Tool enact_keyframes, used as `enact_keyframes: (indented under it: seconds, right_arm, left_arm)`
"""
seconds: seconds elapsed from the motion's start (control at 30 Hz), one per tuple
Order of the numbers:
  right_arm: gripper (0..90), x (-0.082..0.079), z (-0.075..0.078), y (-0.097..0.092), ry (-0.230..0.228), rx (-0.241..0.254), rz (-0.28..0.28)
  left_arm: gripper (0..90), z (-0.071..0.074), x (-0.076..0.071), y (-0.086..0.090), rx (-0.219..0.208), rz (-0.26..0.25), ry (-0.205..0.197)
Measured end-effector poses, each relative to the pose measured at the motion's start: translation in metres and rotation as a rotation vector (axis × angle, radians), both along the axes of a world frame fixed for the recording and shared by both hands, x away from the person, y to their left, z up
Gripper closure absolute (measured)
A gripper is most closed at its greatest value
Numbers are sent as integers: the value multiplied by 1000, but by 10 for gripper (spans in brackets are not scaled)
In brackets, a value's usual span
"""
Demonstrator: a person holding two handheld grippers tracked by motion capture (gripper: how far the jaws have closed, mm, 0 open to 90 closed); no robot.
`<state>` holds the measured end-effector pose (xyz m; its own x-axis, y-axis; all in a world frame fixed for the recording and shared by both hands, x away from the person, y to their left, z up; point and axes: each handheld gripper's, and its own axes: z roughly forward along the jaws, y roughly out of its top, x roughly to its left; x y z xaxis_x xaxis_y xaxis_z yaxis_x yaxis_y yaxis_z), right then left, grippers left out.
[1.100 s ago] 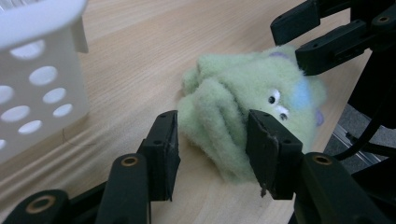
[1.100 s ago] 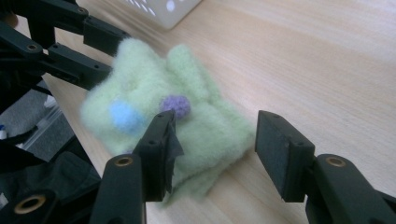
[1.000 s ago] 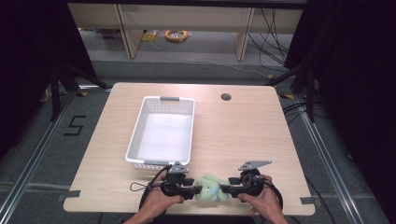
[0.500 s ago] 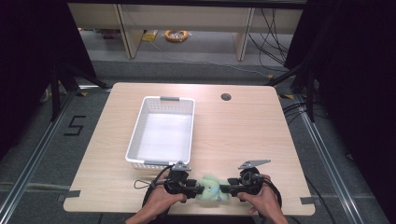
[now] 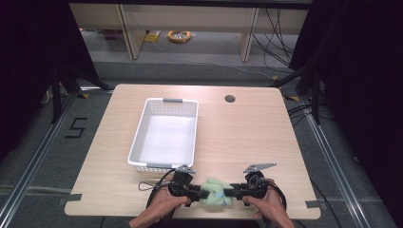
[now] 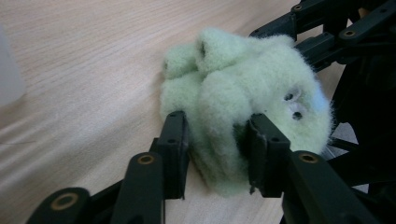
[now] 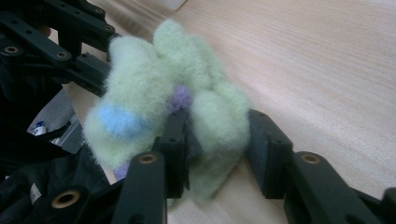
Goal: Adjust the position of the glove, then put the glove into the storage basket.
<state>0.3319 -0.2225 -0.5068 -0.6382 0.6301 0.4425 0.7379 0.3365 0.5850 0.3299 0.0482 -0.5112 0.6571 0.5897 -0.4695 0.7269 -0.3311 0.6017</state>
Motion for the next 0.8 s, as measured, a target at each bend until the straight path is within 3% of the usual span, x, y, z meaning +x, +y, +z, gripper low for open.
enact_keyframes:
  seconds: [0.2, 0.27, 0.47, 0.8]
  right_arm:
    - [697, 0, 0, -1, -16, 13, 16]
    - [708, -1, 0, 0, -20, 21, 19]
    - [736, -3, 1, -1, -36, 18, 17]
    - [750, -6, 4, -1, -58, 34, 33]
  left_arm:
    - [702, -1, -2, 0, -19, -15, -36]
    - [724, -2, -3, -1, -46, -19, -37]
    - [761, -2, -5, -1, -42, -28, -64]
    - [776, 2, -7, -1, -59, -34, -63]
